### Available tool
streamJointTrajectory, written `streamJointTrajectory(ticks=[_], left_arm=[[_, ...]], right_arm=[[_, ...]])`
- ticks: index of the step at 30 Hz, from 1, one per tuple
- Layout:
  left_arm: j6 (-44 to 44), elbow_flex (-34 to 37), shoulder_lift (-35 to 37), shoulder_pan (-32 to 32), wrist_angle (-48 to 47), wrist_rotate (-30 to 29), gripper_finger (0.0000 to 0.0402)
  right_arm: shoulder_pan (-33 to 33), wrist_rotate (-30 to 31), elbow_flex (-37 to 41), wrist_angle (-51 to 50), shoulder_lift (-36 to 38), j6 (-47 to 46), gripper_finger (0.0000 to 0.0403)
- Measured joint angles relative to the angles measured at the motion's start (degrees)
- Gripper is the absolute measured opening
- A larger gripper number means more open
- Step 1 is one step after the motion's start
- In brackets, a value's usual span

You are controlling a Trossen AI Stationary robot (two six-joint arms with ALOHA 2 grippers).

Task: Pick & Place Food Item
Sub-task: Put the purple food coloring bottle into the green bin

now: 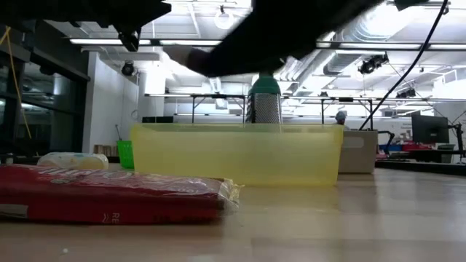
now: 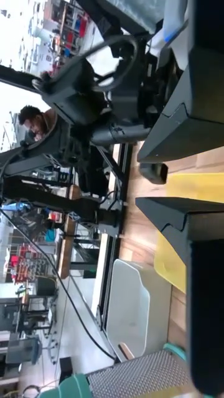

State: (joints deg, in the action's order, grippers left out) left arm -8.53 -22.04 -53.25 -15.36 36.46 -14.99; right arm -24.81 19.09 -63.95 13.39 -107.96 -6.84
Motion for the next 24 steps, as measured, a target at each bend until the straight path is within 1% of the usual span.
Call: streamJointTrajectory(ticks=[5,9,13,17,24], left_arm=[[0.7,0.0,0.0,0.2,0.0,-0.1,0.0095],[1.6,0.0,0.0,0.3,0.0,-0.1,0.0095],[2.8,0.0,0.0,0.2,-0.9,-0.1,0.0095],[4.4,0.0,0.0,0.2,-2.2,-0.1,0.0095],[6.2,0.0,0.0,-1.2,-3.2,0.2,0.0096]], right_arm=[[3.2,0.5,-3.6,-0.3,0.1,3.7,0.0071],[5.8,0.5,-5.4,-0.3,0.1,4.1,0.0071],[8.0,0.5,-5.8,-0.3,0.1,3.8,0.0071],[9.4,3.3,-5.8,-0.4,0.1,3.7,0.0071],[10.3,5.2,-5.8,-0.5,0.1,5.1,0.0071]])
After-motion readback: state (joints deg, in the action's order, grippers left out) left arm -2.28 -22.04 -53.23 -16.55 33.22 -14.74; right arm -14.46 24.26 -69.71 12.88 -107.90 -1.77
